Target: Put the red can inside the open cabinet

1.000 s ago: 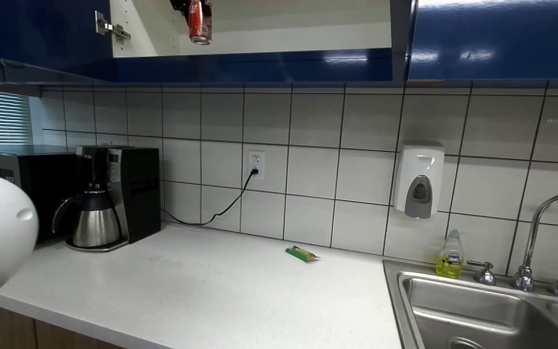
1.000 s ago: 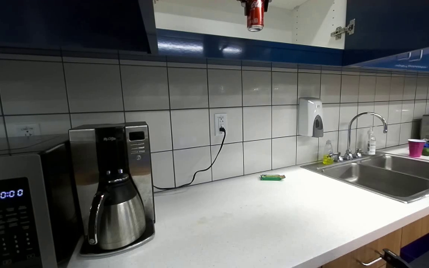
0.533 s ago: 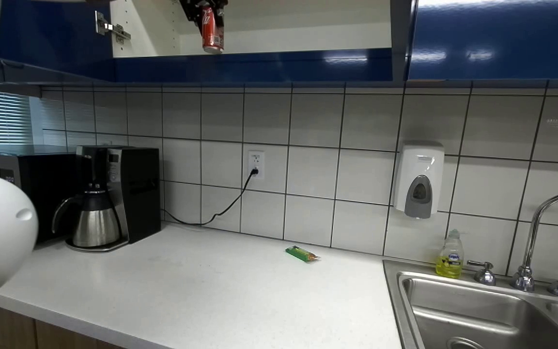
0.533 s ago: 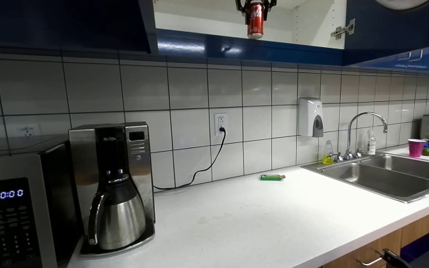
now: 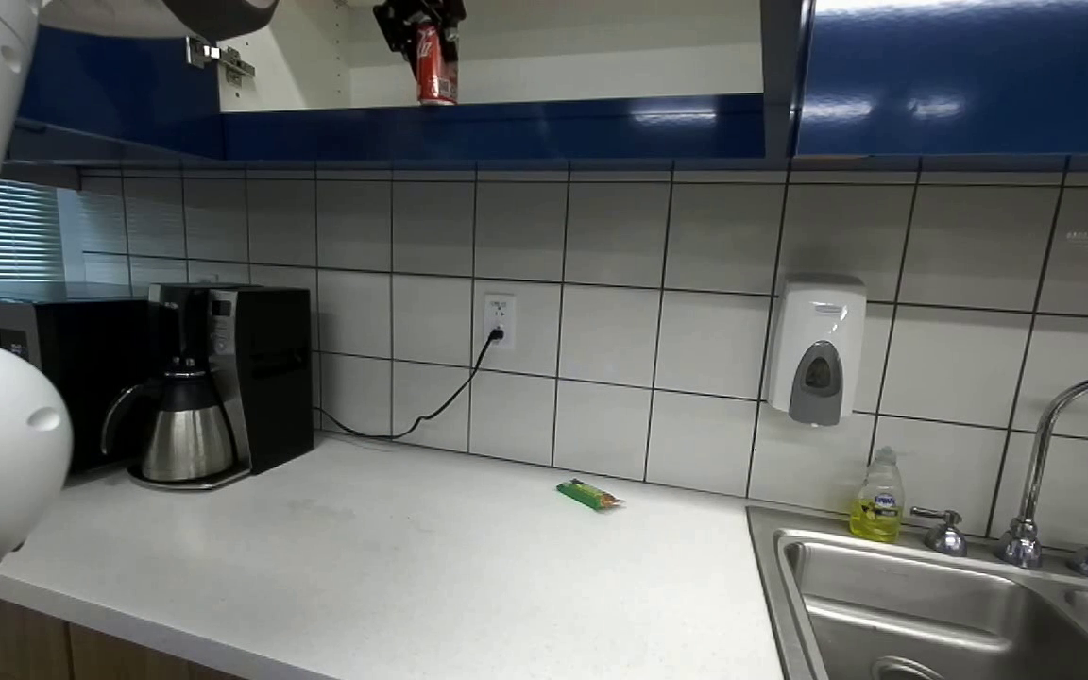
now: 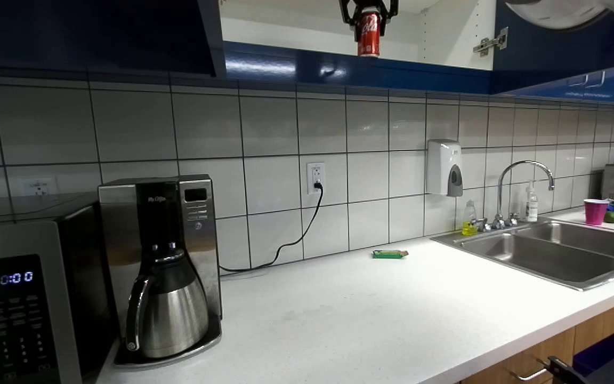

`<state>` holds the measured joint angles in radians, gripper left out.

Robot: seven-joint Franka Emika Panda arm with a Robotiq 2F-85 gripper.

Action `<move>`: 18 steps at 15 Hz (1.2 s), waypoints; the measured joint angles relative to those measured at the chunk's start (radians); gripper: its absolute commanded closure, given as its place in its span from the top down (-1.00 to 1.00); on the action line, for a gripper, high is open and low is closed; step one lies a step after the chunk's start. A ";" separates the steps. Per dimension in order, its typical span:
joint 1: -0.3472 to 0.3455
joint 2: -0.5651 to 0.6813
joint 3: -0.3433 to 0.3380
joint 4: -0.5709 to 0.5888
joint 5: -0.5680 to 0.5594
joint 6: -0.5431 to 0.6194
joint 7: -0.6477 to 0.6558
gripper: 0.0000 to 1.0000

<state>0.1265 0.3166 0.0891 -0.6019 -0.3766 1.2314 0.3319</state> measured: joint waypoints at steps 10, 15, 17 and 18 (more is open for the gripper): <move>-0.015 0.028 -0.015 0.044 0.002 -0.001 -0.014 1.00; -0.018 0.027 -0.017 0.058 0.020 -0.001 -0.033 1.00; -0.018 0.025 -0.017 0.062 0.045 -0.001 -0.040 1.00; -0.018 0.023 -0.016 0.062 0.057 -0.002 -0.043 1.00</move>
<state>0.1086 0.3392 0.0727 -0.5400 -0.3200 1.2299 0.2887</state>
